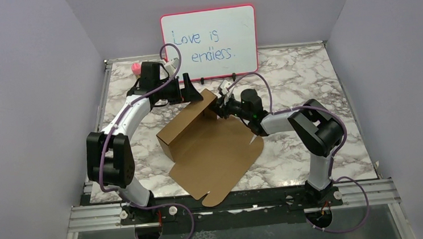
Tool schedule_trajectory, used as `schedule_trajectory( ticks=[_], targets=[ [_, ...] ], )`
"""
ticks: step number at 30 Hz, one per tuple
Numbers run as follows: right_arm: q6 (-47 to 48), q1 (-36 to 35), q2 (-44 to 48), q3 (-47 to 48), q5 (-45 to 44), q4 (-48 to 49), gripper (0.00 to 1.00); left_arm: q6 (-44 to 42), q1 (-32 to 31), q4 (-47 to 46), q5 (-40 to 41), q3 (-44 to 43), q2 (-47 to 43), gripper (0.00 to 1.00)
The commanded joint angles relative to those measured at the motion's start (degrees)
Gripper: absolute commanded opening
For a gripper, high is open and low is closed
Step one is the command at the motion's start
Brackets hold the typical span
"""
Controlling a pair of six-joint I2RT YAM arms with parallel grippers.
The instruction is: Fold the paper box
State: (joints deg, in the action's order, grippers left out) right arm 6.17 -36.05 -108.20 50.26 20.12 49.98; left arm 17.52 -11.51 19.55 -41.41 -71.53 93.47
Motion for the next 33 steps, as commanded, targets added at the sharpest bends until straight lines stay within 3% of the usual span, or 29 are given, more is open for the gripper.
schedule_trajectory(
  ticks=[1,33],
  targets=[
    [-1.5,-0.4,0.2,-1.1,-4.3,1.2,0.28,0.5,-0.4,-3.5,-4.3,2.3,-0.6,0.91],
    [-4.3,-2.2,-3.6,3.1,-32.8,3.7,0.28,4.8,-1.2,-9.3,-11.2,6.0,-1.3,0.86]
  ],
)
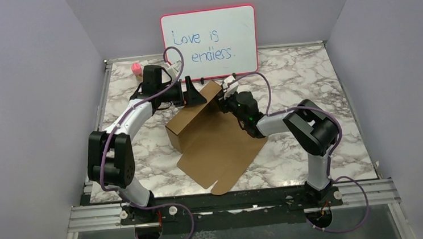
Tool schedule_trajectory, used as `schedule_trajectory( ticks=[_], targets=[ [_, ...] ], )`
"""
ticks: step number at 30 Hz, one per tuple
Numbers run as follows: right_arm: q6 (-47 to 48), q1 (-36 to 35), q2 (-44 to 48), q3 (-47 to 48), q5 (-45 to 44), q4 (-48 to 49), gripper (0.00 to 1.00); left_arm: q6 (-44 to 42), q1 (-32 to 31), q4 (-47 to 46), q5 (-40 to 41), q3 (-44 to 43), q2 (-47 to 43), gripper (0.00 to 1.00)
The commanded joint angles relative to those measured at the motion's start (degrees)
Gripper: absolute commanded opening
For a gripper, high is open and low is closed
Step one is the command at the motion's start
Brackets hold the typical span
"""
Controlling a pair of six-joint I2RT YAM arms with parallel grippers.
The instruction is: Fold the paper box
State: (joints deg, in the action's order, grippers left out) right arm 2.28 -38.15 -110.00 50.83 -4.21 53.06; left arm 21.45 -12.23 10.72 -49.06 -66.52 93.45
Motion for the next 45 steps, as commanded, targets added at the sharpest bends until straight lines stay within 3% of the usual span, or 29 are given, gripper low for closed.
schedule_trajectory(
  ticks=[1,21,27,39,45],
  targets=[
    [-0.5,-0.2,-2.1,2.9,-9.2,0.5,0.28,1.0,-0.6,-0.7,-3.9,1.1,-1.2,0.85],
    [-8.0,-1.9,-5.2,9.7,-24.1,-7.1,0.31,3.7,-2.4,-4.4,-7.3,2.4,-1.3,0.8],
    [-8.0,-2.4,-6.3,9.8,-26.3,-5.6,0.31,4.5,-2.6,-5.3,-7.9,2.8,-1.7,0.8],
    [-5.0,-2.6,-4.9,3.6,-16.7,4.2,0.4,4.3,-2.5,-4.9,-5.1,3.0,-2.5,0.83],
    [-3.8,-2.6,-2.1,0.1,-14.7,6.0,0.51,1.4,-2.2,-1.1,0.3,1.8,-4.1,0.85]
  ],
)
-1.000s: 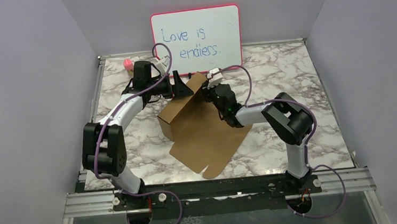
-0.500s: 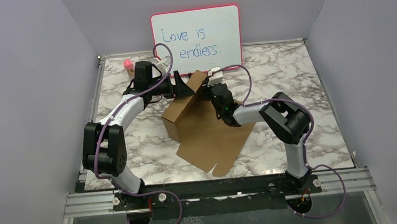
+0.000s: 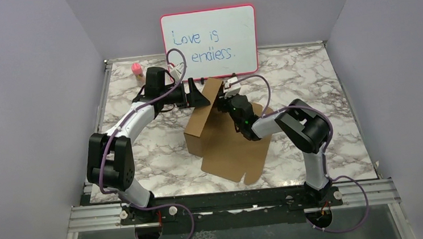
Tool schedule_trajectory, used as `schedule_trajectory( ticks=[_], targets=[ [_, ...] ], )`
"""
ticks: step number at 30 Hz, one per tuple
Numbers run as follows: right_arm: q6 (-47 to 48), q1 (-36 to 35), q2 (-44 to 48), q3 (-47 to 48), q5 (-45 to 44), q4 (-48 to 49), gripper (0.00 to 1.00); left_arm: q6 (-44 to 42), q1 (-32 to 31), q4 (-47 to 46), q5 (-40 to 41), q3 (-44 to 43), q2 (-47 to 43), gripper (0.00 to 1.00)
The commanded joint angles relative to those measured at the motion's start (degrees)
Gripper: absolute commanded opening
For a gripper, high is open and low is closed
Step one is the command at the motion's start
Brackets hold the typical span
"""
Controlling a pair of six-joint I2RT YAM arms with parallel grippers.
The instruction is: Fold the paper box
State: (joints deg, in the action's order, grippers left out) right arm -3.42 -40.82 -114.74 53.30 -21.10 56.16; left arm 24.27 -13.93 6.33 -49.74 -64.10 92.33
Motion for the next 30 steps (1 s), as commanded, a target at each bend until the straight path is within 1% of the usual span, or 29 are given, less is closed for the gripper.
schedule_trajectory(
  ticks=[1,4,8,11,14,19,22,24,26,28,30],
  targets=[
    [1.9,0.0,3.4,-3.1,2.1,2.9,0.53,-1.4,-0.4,3.5,1.7,-0.6,-3.4,0.85],
    [2.2,0.1,5.9,-5.4,1.8,2.8,0.61,-2.5,-0.1,4.7,4.6,-1.0,-4.8,0.87],
    [2.8,0.1,9.7,-7.2,1.2,-1.7,0.73,-5.2,0.0,8.2,9.1,-2.5,-6.1,0.9],
    [2.0,0.1,13.2,-8.8,0.9,-6.1,0.81,-6.7,0.1,10.3,11.9,-3.2,-7.4,0.91],
    [-0.8,0.4,17.8,-9.1,1.4,-13.8,0.88,-9.6,0.1,12.9,15.7,-4.2,-8.8,0.92],
    [-5.5,1.2,24.3,-8.3,3.6,-26.3,0.93,-12.4,0.1,15.3,22.7,-4.3,-12.2,0.93],
    [-7.4,1.4,27.8,-8.8,5.7,-30.9,0.94,-13.2,-0.5,17.3,27.0,-4.6,-13.6,0.93],
    [-7.5,1.5,29.7,-8.8,5.6,-33.4,0.94,-13.4,-2.6,19.0,31.0,-5.8,-14.5,0.93],
    [-7.6,1.5,31.5,-9.4,4.2,-35.9,0.94,-13.9,-5.8,21.1,36.8,-7.7,-15.1,0.93],
    [-8.4,1.5,34.0,-11.2,2.6,-36.7,0.94,-14.4,-9.2,23.0,42.1,-9.8,-15.3,0.93],
    [-9.2,1.6,37.0,-13.7,1.1,-36.0,0.94,-14.5,-11.9,24.4,45.7,-11.3,-14.9,0.93]
  ],
)
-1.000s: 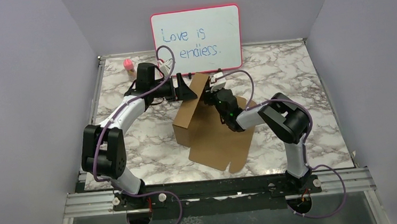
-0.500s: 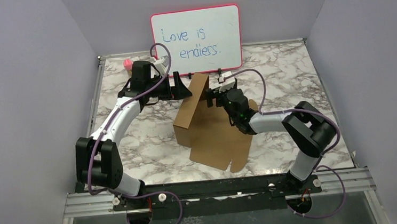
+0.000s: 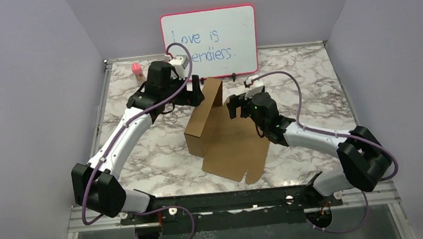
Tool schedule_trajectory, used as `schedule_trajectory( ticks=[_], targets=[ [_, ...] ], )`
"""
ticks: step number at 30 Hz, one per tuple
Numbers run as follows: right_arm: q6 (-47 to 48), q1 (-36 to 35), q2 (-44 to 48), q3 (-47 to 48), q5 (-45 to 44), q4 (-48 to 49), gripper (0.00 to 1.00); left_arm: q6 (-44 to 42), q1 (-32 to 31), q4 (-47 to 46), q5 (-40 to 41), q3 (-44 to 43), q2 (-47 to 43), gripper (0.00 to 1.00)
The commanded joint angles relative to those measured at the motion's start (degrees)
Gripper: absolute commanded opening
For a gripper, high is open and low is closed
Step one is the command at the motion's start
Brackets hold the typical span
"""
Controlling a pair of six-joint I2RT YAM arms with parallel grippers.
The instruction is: Fold the paper box
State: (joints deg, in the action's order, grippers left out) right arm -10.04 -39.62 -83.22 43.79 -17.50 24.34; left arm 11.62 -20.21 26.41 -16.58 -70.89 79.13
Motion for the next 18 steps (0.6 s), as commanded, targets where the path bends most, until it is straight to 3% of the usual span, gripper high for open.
schedule_trajectory(
  ticks=[1,7,11,18],
  targets=[
    [-2.7,0.4,7.1,-5.5,-3.0,-3.5,0.94,-1.6,-6.9,4.9,14.5,-5.2,-1.4,0.93],
    [-2.3,0.4,15.2,-11.5,-6.3,0.9,0.95,-1.5,-17.5,8.7,28.2,-10.8,2.7,0.93],
    [-3.1,0.4,19.0,-14.6,-6.9,3.2,0.95,-2.0,-20.4,11.5,35.7,-14.1,7.1,0.94],
    [-3.0,0.4,21.7,-15.8,-7.9,3.6,0.95,-2.1,-21.6,14.5,36.6,-18.4,13.6,0.95]
  ],
)
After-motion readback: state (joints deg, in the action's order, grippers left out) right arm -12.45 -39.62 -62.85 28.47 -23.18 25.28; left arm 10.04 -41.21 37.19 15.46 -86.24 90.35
